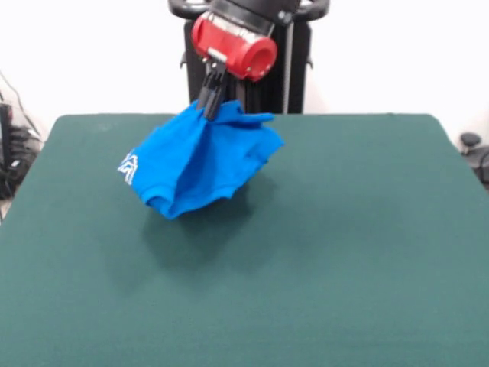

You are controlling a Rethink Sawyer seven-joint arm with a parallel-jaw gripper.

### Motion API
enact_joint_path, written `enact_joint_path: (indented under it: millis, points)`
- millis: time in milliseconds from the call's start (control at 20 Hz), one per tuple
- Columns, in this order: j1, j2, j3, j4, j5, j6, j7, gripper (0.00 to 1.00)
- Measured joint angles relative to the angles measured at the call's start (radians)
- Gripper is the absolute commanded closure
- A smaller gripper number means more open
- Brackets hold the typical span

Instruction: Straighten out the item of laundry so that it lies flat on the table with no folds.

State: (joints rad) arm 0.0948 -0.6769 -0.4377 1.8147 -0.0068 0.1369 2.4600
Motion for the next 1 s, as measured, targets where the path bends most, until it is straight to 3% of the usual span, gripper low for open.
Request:
enact_joint_path:
  millis: [350,700,1000]
  points:
    - [-0.042,-0.095,0.079,0.026,0.0,0.047,0.0,1.0]
    - [-0.139,-0.202,0.179,0.06,-0.001,0.116,0.0,1.0]
    - [-0.139,-0.234,0.187,0.062,-0.002,0.147,0.0,1.0]
